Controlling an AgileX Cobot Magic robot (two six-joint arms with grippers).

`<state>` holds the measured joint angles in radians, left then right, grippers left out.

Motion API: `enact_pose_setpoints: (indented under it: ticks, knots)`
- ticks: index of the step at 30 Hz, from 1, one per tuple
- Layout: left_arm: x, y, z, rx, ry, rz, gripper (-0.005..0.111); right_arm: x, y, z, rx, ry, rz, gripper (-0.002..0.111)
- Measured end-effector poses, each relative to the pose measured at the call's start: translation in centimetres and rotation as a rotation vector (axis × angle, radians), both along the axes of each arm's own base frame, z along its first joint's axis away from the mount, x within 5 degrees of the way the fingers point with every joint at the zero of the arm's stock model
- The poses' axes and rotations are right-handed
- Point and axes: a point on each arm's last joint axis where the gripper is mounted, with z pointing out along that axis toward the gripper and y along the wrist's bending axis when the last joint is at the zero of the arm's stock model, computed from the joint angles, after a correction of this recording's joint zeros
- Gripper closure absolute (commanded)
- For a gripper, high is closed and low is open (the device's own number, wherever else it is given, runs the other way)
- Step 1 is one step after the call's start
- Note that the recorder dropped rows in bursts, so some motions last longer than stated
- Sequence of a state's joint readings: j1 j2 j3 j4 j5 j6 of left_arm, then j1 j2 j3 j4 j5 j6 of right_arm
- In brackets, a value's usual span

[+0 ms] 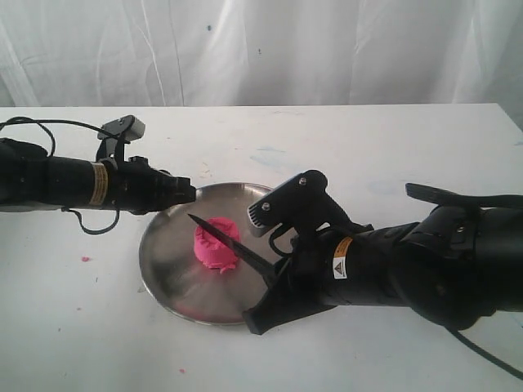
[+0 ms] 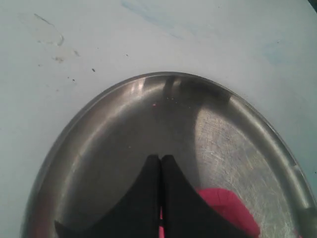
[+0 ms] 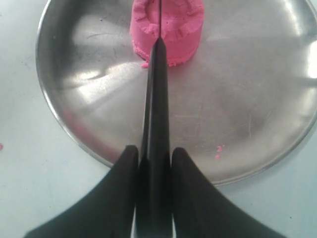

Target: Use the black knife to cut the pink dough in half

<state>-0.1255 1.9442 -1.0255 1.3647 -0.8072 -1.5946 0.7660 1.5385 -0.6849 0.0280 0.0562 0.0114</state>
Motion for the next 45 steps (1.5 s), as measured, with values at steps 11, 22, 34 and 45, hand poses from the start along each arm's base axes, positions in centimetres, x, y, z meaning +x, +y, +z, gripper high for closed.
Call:
enact_pose_setpoints:
  ticks: [11,22,34,45]
  knots:
    - [0.0,-0.2,-1.1,-0.005,0.029,-0.024,0.107,0.0,0.0,0.0,0.000,0.000,0.000,0.108]
    - [0.0,-0.3,-1.9,-0.011,0.057,-0.022,0.107,0.0,0.0,0.0,0.000,0.000,0.000,0.108]
    - [0.1,-0.3,-1.8,-0.010,0.053,-0.020,0.107,0.2,0.2,-1.7,-0.038,0.050,-0.009,0.108]
    - [0.1,-0.3,-1.8,-0.009,0.053,-0.019,0.107,0.2,0.2,-1.8,-0.030,0.058,-0.020,0.108]
